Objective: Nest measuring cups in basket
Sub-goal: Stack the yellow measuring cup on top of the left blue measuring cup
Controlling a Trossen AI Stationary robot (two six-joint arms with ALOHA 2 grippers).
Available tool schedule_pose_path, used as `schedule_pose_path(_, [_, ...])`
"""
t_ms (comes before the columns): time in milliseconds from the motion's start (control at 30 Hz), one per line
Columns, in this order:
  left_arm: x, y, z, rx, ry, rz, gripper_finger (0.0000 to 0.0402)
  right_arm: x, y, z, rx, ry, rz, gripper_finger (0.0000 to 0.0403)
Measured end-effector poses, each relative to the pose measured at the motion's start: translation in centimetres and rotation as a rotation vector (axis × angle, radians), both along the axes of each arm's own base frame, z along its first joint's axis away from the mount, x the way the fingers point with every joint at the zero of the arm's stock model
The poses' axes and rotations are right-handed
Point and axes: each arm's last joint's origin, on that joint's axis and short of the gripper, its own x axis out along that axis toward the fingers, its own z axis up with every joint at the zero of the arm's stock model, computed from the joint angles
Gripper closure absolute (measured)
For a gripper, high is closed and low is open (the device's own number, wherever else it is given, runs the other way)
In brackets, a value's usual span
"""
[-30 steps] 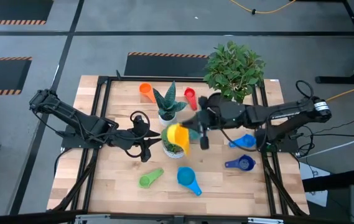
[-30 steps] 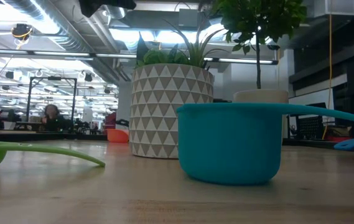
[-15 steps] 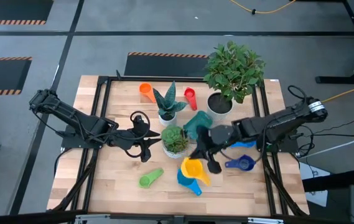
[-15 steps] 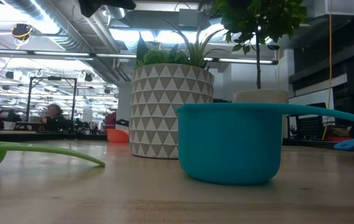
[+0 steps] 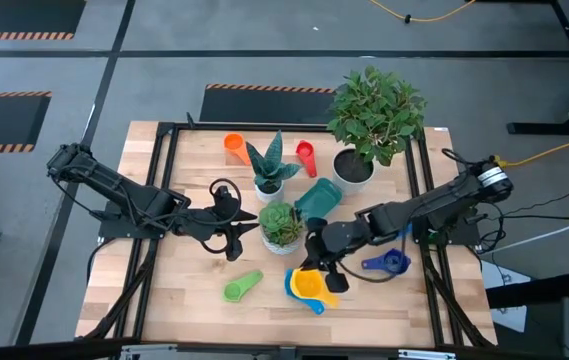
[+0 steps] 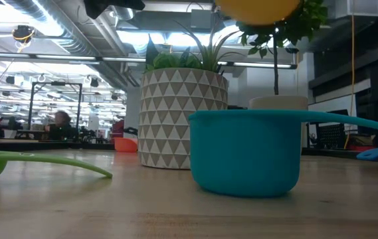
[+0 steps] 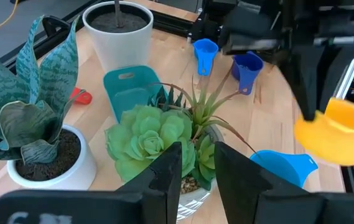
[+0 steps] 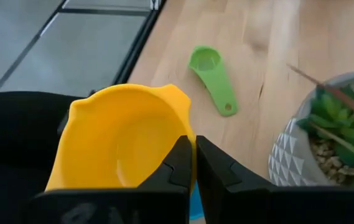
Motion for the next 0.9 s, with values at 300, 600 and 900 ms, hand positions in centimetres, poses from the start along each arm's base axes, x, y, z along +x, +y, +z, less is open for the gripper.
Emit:
schedule_pose_path(300, [0.0,0.0,0.0,0.000,0.000,0.000,0.0314,1.4,0.5,-3.1,-0.033,0.080,0.000,0.0389])
schedule_pose_path(600, [0.0,0.0,0.0,-0.001,0.000,0.000,0.0315,2.2,0.8,-5.7,-0.060,0.150,-0.001,0.0389])
schedule_pose_path(900, [0.0,0.0,0.0,-0.001,0.000,0.000,0.0315,2.3,0.7,-5.9,-0.097,0.141,-0.046,0.0389])
